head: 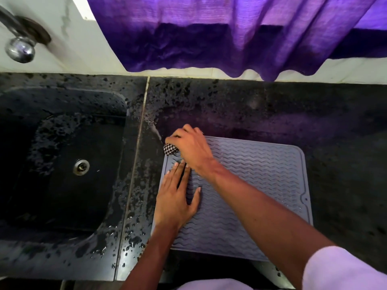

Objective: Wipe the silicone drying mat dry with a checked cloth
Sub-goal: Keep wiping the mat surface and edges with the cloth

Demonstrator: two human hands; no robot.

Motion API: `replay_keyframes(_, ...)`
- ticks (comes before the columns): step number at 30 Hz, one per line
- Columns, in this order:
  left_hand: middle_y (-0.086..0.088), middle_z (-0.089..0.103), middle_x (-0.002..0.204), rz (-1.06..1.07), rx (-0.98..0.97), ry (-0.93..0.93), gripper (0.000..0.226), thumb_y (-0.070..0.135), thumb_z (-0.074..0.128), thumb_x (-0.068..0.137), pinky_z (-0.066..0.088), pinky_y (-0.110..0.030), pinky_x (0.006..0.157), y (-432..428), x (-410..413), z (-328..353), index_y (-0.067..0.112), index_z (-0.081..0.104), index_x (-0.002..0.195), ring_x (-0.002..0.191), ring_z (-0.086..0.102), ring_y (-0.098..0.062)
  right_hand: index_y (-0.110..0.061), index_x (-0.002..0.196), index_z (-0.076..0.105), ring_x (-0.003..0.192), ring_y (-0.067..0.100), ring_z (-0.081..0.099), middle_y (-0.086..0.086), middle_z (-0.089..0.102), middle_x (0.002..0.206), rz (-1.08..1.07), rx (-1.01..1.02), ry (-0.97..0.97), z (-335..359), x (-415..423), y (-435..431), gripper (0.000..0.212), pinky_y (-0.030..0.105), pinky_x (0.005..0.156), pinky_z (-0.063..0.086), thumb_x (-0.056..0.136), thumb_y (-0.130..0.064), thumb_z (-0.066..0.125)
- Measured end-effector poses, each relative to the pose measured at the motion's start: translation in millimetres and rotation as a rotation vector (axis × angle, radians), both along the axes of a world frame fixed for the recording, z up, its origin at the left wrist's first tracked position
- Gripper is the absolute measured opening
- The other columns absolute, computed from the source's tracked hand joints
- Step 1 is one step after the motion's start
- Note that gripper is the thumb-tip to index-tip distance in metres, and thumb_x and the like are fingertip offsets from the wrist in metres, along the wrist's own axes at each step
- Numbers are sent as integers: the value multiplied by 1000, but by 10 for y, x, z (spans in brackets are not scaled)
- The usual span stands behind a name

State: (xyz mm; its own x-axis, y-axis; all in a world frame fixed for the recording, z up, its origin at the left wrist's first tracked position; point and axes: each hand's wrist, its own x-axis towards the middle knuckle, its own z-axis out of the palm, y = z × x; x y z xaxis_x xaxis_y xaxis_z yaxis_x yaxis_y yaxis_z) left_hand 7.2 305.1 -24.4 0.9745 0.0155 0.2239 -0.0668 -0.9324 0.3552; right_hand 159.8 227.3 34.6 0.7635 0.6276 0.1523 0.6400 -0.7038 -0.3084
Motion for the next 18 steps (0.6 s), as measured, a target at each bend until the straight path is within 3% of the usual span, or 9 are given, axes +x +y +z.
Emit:
replay_keyframes(2, -12, 43, 159, 5, 9, 6, 68, 48, 53, 98, 30, -40, 123, 0, 0, 2, 4, 49, 149, 150, 36, -23, -24, 107, 71, 93, 29, 55, -1, 66, 103, -1, -18, -64, -109, -53, -50, 49, 40, 68, 39, 80, -9, 33)
replay_keyframes(7, -7, 38, 162, 27, 46, 21, 69, 51, 49, 98, 29, -39, 124, -4, 0, -9, 7, 46, 152, 152, 33, -20, -25, 111, 68, 94, 29, 54, 0, 65, 103, 6, -100, -82, -63, -22, -183, 59, 40, 68, 40, 77, -9, 22)
replay_keyframes(9, -7, 37, 162, 29, 63, 27, 70, 52, 48, 99, 27, -38, 124, -7, 4, -11, 8, 45, 152, 151, 33, -20, -26, 113, 68, 95, 29, 54, 0, 65, 104, -2, -115, -56, -17, -13, -227, 56, 40, 69, 40, 78, -8, 28)
replay_keyframes(13, -5, 34, 164, 44, 87, 66, 72, 56, 43, 99, 25, -38, 125, -13, 5, 4, 11, 41, 155, 153, 29, -19, -28, 116, 67, 99, 27, 53, -1, 65, 108, -14, -137, 12, 13, 24, -361, 51, 40, 74, 39, 75, 2, 64)
replay_keyframes(18, -5, 35, 164, 47, 93, 57, 72, 56, 45, 99, 30, -40, 123, -11, 4, 7, 11, 41, 155, 152, 31, -19, -29, 119, 66, 101, 26, 53, -3, 65, 111, -39, -153, 54, 52, 17, -631, 58, 40, 76, 40, 70, 2, 71)
